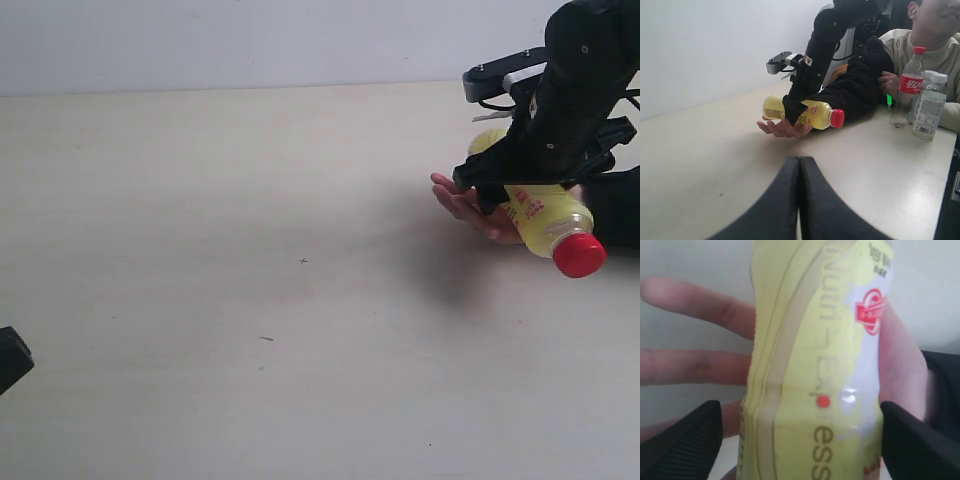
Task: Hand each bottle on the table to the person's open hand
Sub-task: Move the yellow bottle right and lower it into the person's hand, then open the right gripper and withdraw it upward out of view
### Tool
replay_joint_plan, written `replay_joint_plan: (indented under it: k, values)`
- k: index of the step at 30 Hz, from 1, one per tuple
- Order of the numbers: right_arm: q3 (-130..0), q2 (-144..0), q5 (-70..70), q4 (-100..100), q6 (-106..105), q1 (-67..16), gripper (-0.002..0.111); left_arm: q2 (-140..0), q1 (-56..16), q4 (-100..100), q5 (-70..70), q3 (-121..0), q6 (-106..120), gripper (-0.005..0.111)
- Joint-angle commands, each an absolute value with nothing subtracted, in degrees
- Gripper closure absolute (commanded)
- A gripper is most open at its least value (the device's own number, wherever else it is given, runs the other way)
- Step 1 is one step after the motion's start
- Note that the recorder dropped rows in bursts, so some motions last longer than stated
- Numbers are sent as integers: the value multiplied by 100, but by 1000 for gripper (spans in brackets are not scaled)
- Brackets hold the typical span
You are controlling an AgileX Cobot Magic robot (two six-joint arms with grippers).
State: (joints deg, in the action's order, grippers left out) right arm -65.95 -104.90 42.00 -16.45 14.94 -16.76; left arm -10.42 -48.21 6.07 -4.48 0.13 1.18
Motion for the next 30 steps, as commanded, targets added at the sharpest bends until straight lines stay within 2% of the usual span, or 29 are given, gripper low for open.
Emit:
replay_joint_plan:
  k: [1,30]
  values:
    - [-6576,-10450,4190,-1673,1500,-1667,28,-1007,-4804,636,-475,0,119,107]
    - [-6576,-8722,3910,-1949,1500,-1667,28,-1007,-4804,636,-475,0,119,107]
